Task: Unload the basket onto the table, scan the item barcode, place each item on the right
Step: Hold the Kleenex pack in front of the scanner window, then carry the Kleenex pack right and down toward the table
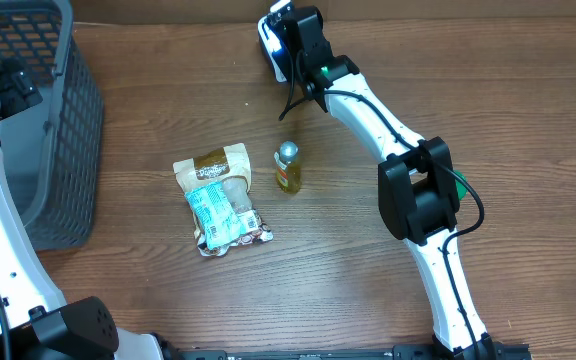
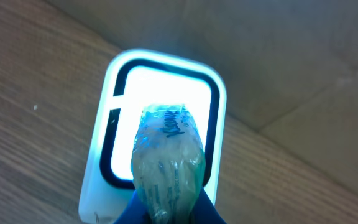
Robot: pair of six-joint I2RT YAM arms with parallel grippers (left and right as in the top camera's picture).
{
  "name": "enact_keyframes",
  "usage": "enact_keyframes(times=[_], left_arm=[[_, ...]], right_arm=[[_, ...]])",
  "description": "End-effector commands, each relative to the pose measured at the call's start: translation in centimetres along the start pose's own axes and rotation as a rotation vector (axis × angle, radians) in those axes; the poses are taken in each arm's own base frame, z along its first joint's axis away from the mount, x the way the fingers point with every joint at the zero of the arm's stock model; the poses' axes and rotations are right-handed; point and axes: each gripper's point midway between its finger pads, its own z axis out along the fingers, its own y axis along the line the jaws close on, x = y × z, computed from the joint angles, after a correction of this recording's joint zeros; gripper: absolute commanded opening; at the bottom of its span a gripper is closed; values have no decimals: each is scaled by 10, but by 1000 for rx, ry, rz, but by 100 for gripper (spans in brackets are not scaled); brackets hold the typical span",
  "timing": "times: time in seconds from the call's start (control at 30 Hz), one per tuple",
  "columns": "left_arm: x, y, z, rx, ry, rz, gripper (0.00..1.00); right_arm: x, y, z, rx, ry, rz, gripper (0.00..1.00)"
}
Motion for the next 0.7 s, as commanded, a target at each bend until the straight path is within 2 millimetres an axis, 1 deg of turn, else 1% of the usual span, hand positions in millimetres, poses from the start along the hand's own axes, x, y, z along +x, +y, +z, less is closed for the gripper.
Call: enact_keyframes(times=[0.0,0.1,0.13,0.2,0.27,0.4,0.43,0.47,0.5,0.6,0.67], left_arm=[[-4,-1,-4,9,-14,17,100],[-4,-1,-4,9,-14,17,99],[-4,-2,-4,10,-14,17,100],[-4,-2,-4,10,-14,17,100],[-4,-2,-4,10,-14,17,99],[-4,-2,-4,10,-14,17,100],[-4,-2,-4,10,-14,17,99],[-4,-2,-4,10,-14,17,99],[-4,-2,-4,10,-14,17,100],[-4,-2,-4,10,-14,17,100],[-4,-2,-4,10,-14,17,99]], right_arm=[[-52,-31,-52,23,-91,80,4],[-57,-42,-76,24,-65,116,4],[-53,-45,-81,22,-44,129,4],[-37,-48,-91,14,35,172,4],[-13,-49,-97,8,138,207,4],[53,-50,-110,-16,403,215,6],[70,-51,-115,-22,471,236,6],[92,-53,-123,-23,559,274,9],[107,-55,-130,-23,624,299,9],[146,-66,-147,-6,778,375,10],[168,-74,-154,6,853,408,10]])
